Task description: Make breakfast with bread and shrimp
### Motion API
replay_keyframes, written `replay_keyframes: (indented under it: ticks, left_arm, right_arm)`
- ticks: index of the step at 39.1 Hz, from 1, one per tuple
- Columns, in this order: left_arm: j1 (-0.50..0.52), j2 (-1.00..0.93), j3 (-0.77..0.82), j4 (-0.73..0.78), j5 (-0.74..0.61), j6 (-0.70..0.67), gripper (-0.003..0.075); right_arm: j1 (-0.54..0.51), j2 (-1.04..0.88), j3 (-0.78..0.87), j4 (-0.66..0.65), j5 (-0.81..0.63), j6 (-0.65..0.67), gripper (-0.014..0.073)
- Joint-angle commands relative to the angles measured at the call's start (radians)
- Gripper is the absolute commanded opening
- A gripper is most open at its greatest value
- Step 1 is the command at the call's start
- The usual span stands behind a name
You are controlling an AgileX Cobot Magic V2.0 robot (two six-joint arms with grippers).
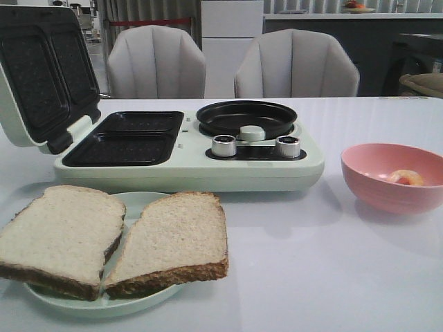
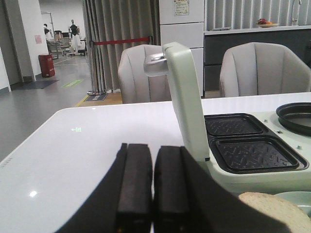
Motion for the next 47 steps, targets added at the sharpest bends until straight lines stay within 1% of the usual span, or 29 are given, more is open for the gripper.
replay_keyframes:
  ticks: [1, 5, 8, 11, 14, 16, 18, 20, 23, 31, 33, 35, 47]
  left_arm:
    - [-0.004, -0.015, 0.020, -0.004, -0.078, 0.000, 0.0114]
    - [-0.004, -0.015, 0.020, -0.004, -0.134, 0.000, 0.0114]
    - [-0.004, -0.015, 0.020, -0.003, -0.228, 0.000, 0.0114]
    - [-0.004, -0.015, 0.020, -0.038, -0.332, 0.000, 0.0114]
    - [-0.004, -0.015, 0.002, -0.087, -0.351, 0.000, 0.0114]
    - [-0.004, -0.013, -0.025, -0.099, -0.314, 0.000, 0.0114]
    - [-0.004, -0.013, -0.067, -0.105, -0.250, 0.000, 0.0114]
    - [-0.004, -0.012, -0.119, -0.105, -0.157, 0.000, 0.0114]
    - [-0.004, 0.002, -0.200, -0.105, -0.058, 0.000, 0.0114]
    - [-0.004, 0.155, -0.372, -0.094, 0.210, 0.000, 0.0114]
    - [-0.004, 0.191, -0.407, -0.094, 0.258, 0.000, 0.0114]
    - [-0.004, 0.224, -0.431, -0.096, 0.285, 0.000, 0.0114]
    - [-0.004, 0.307, -0.436, -0.120, 0.259, 0.000, 0.0114]
  right_arm:
    - [-0.003, -0.022, -0.017, -0.013, -0.080, -0.003, 0.0155]
    - [-0.001, -0.022, -0.017, -0.013, -0.080, -0.003, 0.0155]
    - [-0.001, -0.022, -0.017, -0.013, -0.080, -0.003, 0.0155]
    - [-0.001, -0.022, -0.017, -0.013, -0.080, -0.003, 0.0155]
    - [-0.001, -0.022, -0.017, -0.013, -0.080, -0.003, 0.0155]
    - [-0.001, -0.022, -0.017, -0.013, -0.080, -0.003, 0.0155]
    - [-0.001, -0.022, -0.017, -0.013, -0.080, -0.003, 0.0155]
    - [-0.001, -0.022, -0.017, -0.013, -0.080, -0.003, 0.0155]
    - [-0.001, -0.022, -0.017, -0.013, -0.080, -0.003, 0.0155]
    - [-0.001, -0.022, -0.017, -0.013, -0.080, -0.003, 0.0155]
    - [-0.001, -0.022, -0.017, -0.013, -0.080, -0.003, 0.0155]
    - [-0.001, -0.022, -0.017, -0.013, -0.080, -0.003, 0.0155]
    - [-0.001, -0.022, -0.017, -0.013, -0.080, -0.003, 0.0155]
